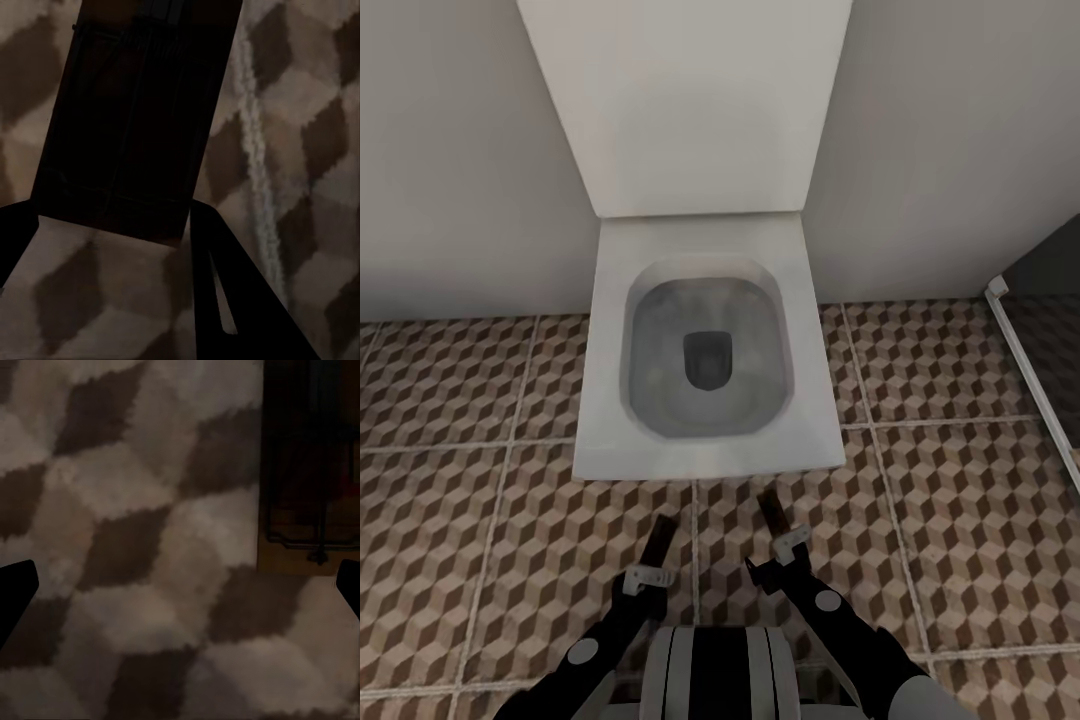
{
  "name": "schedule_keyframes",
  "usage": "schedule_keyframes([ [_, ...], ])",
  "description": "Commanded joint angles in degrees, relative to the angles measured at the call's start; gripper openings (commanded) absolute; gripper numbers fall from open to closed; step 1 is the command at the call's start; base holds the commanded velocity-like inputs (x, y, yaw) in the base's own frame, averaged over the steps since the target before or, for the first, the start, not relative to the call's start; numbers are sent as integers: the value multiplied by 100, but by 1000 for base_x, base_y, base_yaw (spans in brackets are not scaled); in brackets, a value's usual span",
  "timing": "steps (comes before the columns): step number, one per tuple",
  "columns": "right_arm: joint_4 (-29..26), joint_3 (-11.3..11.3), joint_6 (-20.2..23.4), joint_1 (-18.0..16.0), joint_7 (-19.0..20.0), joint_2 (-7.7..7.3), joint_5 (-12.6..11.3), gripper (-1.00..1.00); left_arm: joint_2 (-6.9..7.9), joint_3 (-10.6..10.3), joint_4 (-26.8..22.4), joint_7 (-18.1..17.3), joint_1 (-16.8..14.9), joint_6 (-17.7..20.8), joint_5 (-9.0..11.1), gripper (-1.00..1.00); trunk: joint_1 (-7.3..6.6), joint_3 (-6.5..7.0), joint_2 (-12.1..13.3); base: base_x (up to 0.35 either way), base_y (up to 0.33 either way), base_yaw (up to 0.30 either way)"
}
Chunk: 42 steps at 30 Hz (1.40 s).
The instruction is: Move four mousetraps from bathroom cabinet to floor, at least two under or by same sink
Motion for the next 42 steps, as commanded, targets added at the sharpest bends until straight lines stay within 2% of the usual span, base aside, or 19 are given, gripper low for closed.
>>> schedule_keyframes([
  [1, 4, 12, -26, -4, 12, -2, -53, 100, 9, -43, -2, 54, -7, -31, 40, -100, 0, -2, -1, 150, 0, 0],
  [13, -27, 12, -29, -4, 20, -19, -53, 100, 9, -45, 5, 54, -7, -27, 38, -100, 0, -2, -1, 280, 1, 0],
  [18, -28, 44, -29, -4, 21, -20, -53, 100, 9, -51, 6, 54, -7, -40, 38, -100, 0, -2, -1, 86, 1, 0],
  [24, -28, 80, -29, -4, 21, -13, -53, 100, 9, -52, 6, 54, -7, -42, 38, -100, 0, -2, -1, 6, 0, 0],
  [33, -28, 82, -29, -4, 21, -12, -53, 100, 9, -52, 9, 54, -7, -43, 38, -100, 0, -2, -1, -237, 0, 0],
  [42, -28, 82, -29, -4, 21, -11, -53, 100, 9, -52, 6, 54, -7, -43, 38, -100, 0, -2, -1, -42, 0, 0],
])
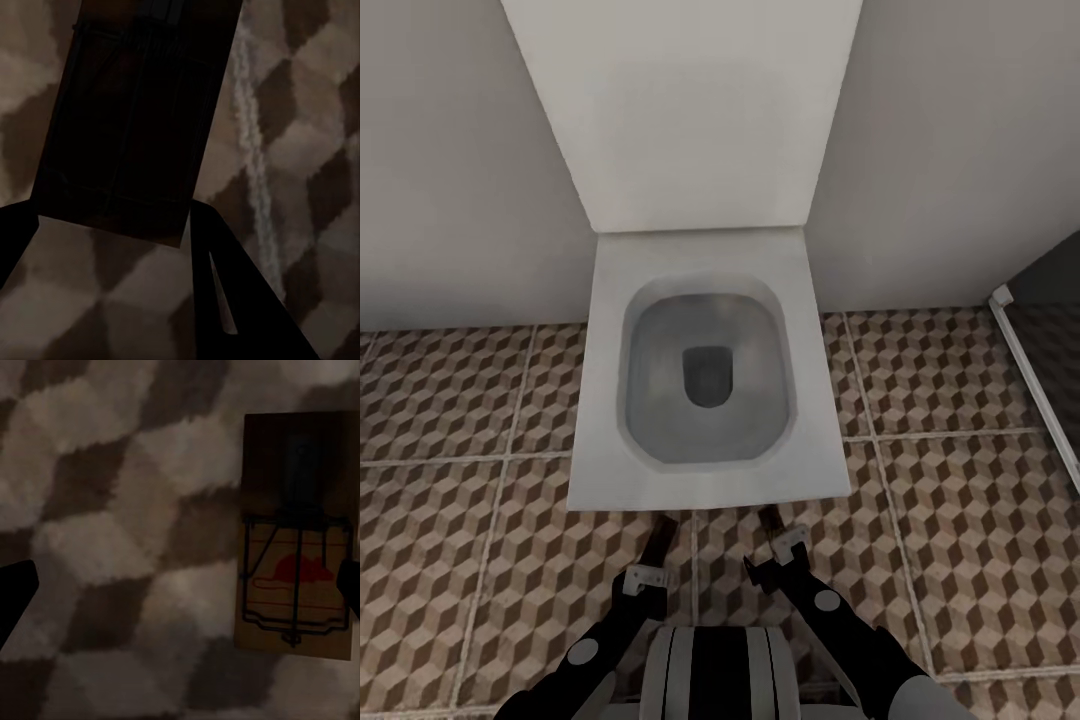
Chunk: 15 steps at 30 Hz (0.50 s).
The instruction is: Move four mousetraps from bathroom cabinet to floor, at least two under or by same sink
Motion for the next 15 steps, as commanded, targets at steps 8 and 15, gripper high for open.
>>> schedule_keyframes([
  [8, 7, 12, -24, -4, 12, 5, -53, 100, 9, -44, -5, 54, -7, -30, 41, -100, -1, -2, -1, -2, 0, 0],
  [15, 7, 12, -24, -4, 12, 6, -53, 100, 5, -49, -10, 54, -7, -33, 41, -100, -1, -2, -1, 0, 0, 0],
])
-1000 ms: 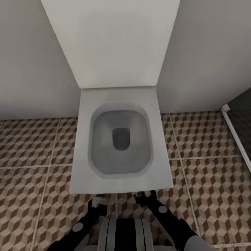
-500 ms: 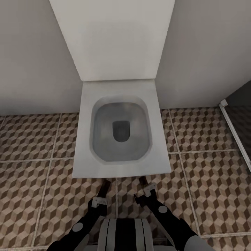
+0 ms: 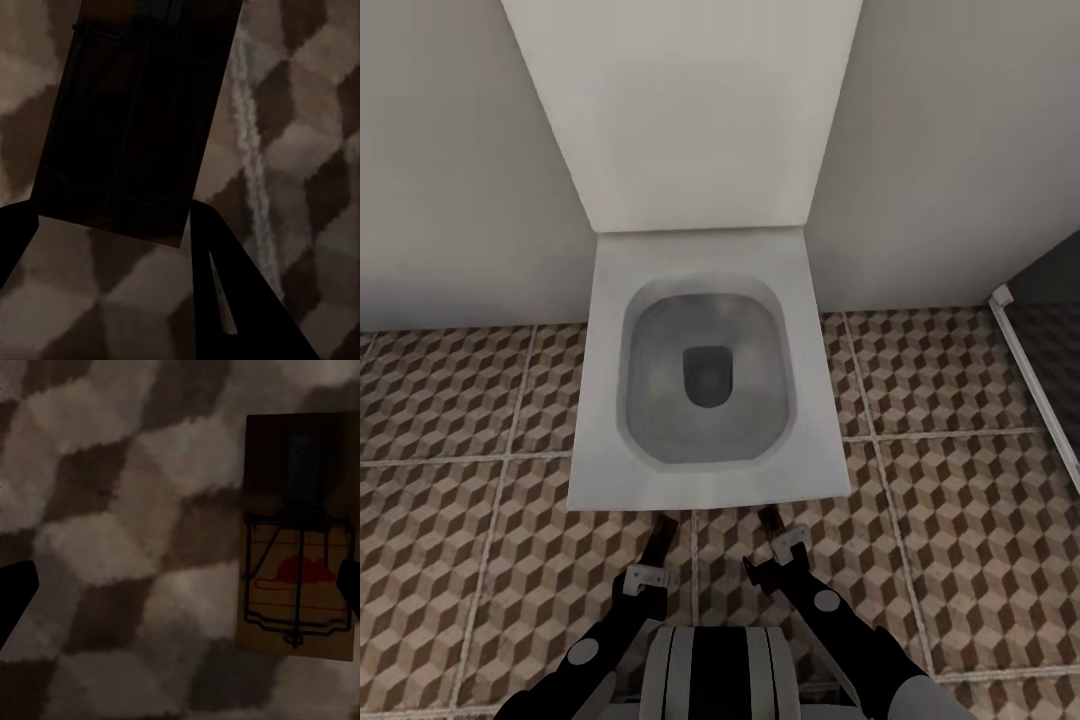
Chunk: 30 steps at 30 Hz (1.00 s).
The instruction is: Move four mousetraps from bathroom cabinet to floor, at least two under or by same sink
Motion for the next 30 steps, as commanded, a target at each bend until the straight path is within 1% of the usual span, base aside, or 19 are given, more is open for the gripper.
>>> schedule_keyframes([
  [1, 7, 12, -24, -4, 12, -1, -53, 100, 10, -44, -2, 54, -7, -29, 41, -100, -1, -2, -1, 0, 0, 0],
  [30, 7, 14, -24, -4, 12, -1, -53, 100, 4, -64, -2, 54, -7, -30, 37, -100, -1, -2, -1, 0, 0, 0],
])
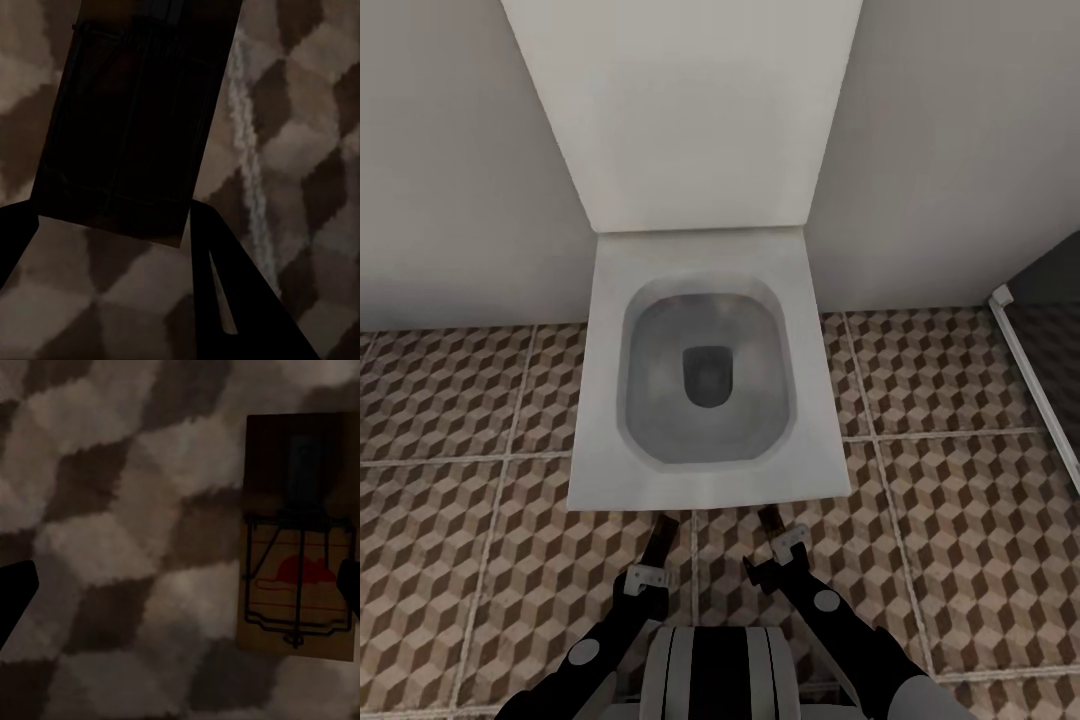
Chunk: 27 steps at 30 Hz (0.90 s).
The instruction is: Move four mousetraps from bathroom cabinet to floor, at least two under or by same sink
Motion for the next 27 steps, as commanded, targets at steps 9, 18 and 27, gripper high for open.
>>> schedule_keyframes([
  [9, 7, 10, -24, -4, 12, -2, -53, 100, 9, -44, 0, 54, -7, -27, 42, -100, -1, -2, -1, 0, 0, 0],
  [18, 7, 10, -20, -4, -5, -2, -53, 100, 9, -44, -2, 54, -7, -26, 44, -100, -1, -2, -1, 0, 0, 0],
  [27, 7, 10, -8, -4, -12, -2, -63, 100, -58, -49, -2, 54, -7, -26, 44, -100, -1, -5, -1, 0, 0, 0],
])
